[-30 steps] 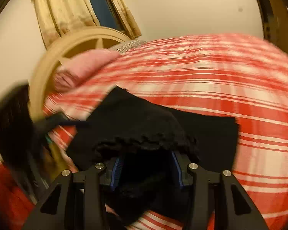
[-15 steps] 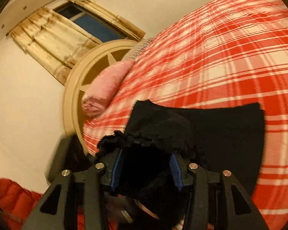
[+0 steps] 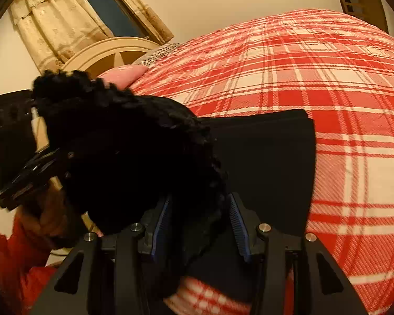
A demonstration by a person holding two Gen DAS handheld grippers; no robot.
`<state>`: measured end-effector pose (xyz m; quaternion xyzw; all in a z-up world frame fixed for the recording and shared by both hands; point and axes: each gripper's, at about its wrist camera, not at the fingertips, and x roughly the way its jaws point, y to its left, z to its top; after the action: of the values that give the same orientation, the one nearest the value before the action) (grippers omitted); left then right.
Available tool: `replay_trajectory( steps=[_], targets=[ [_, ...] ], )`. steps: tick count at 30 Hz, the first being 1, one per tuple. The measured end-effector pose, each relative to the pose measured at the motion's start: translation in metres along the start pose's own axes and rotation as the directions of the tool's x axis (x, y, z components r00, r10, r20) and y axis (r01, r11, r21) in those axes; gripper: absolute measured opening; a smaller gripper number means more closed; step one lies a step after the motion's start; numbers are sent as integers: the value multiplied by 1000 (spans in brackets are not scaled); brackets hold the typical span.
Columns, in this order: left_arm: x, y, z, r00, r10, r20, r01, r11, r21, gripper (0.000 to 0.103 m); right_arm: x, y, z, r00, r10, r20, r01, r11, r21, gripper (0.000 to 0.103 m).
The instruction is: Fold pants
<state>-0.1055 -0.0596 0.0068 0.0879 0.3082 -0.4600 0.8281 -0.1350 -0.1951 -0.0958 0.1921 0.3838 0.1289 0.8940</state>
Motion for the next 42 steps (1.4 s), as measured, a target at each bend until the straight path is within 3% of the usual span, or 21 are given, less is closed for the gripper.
replay_trajectory(
  steps=[2,6,8,10,11,16,19,22,25,26,28,31,34,36,38,42],
  targets=[
    [8,1,-3,1000,7,-15,-7,1000,2,35,1,-2,3,999,-18,35,18,1000,11,46],
    [11,-2,-7,1000,-11,-25,11,1000,4,35,15,4,8,997,64,38,-65,998,21,46],
    [7,-4,-8,1000,-13,-19,13,1000,14,35,27,16,4,999,31,20,-30,999,-41,46],
    [5,-4,-10,1000,-13,-15,13,1000,23,35,29,24,6,1000,-13,18,15,995,-98,12],
    [5,-3,-12,1000,-18,-15,18,1000,23,35,26,21,13,1000,-5,19,7,997,-78,9],
    [-1,-6,-11,999,-53,12,52,998,47,35,1,21,50,997,-23,74,33,989,-143,8],
    [-4,-12,-6,996,-77,37,74,995,60,35,-13,12,73,994,7,111,9,990,-143,8],
    [3,-21,-4,993,-111,31,109,991,80,35,5,-10,75,998,20,57,-15,997,-74,9],
    [25,-39,-9,992,-118,-44,124,982,141,37,39,-43,62,1000,-17,-23,18,998,64,14],
    [33,-48,-13,993,-97,-64,107,978,178,44,36,-55,58,999,47,19,-49,991,125,14],
    [47,-58,-21,992,-71,-107,95,968,231,53,25,-64,55,998,51,40,-58,978,200,15],
    [50,-65,-30,987,-67,-146,107,953,284,56,-2,-68,51,997,-58,56,45,978,205,16],
    [36,-56,-35,987,-74,-140,113,949,293,63,-34,-52,44,963,-255,86,238,957,166,17],
    [20,-43,-36,988,-82,-129,114,957,266,72,-47,-31,48,956,-243,165,229,968,104,17],
    [8,-30,-32,991,-81,-109,105,964,246,74,-53,-7,53,952,-199,231,196,980,39,17],
    [-15,11,-18,1000,23,-7,-22,993,120,99,-33,21,59,967,-114,230,128,991,-47,17]
  ],
)
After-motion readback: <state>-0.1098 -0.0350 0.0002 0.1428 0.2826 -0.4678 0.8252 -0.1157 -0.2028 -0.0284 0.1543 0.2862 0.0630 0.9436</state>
